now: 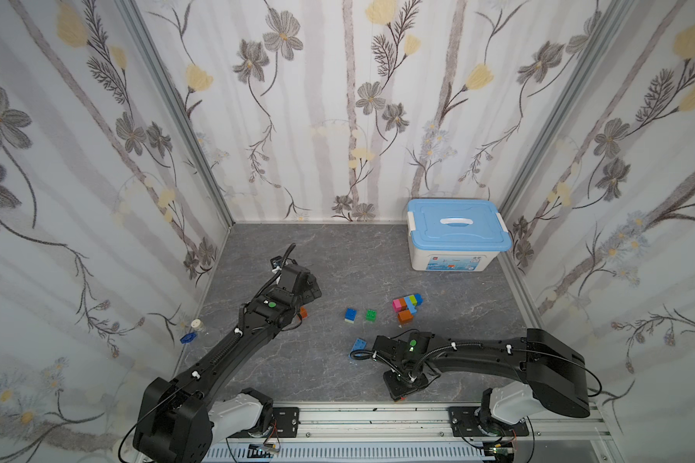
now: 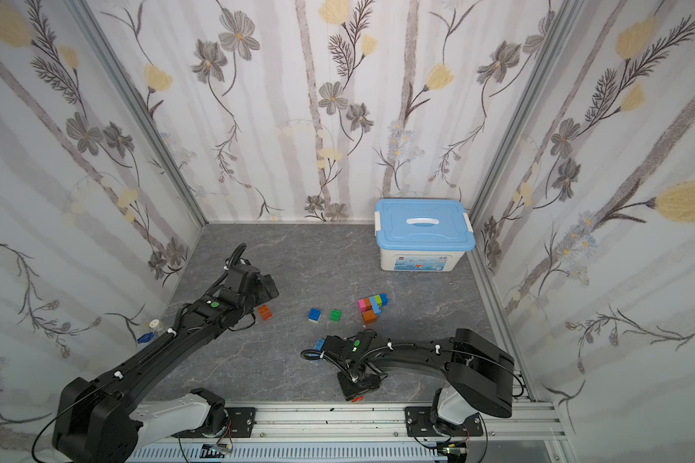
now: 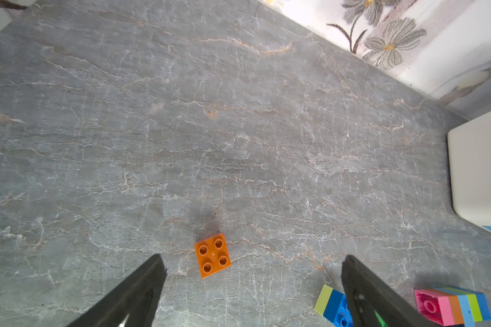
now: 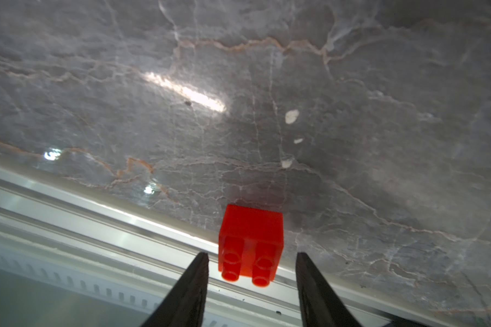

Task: Assemble the letter h with lego
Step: Pick up the lego brick from the center of the board.

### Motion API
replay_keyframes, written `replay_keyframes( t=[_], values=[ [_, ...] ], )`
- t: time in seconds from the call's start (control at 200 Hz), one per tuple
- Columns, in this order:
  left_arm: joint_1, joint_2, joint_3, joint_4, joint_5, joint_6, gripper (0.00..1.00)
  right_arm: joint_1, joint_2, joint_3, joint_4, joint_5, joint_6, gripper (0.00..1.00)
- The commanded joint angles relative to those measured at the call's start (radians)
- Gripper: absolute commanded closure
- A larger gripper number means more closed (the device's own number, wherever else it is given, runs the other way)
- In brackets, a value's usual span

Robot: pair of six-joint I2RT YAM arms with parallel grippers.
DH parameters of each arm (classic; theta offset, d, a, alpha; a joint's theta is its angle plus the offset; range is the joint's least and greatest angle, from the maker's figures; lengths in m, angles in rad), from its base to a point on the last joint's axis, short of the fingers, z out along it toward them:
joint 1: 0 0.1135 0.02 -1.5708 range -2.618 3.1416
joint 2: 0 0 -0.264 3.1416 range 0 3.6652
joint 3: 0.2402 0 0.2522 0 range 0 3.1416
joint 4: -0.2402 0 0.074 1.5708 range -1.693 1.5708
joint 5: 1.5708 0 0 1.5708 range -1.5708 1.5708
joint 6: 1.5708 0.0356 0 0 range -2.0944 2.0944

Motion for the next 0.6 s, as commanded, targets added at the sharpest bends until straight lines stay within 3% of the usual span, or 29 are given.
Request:
replay_keyframes(
  t=[0.0,0.43,0.595],
  values=[
    [0.001,-0.028,-0.022,0.064,-0.053,-0.019,0.0,0.006,0.015,0.0,-0.001,0.038,0.024,0.53],
    [0.004,-0.063,-0.081,0.107,-0.055,-0.004,0.0,0.007,0.055,0.016,0.006,0.096,0.077,0.67],
    [0.004,-0.08,-0.102,0.138,-0.045,0.057,0.0,-0.025,0.022,0.066,-0.068,0.154,0.15,0.73]
  ],
)
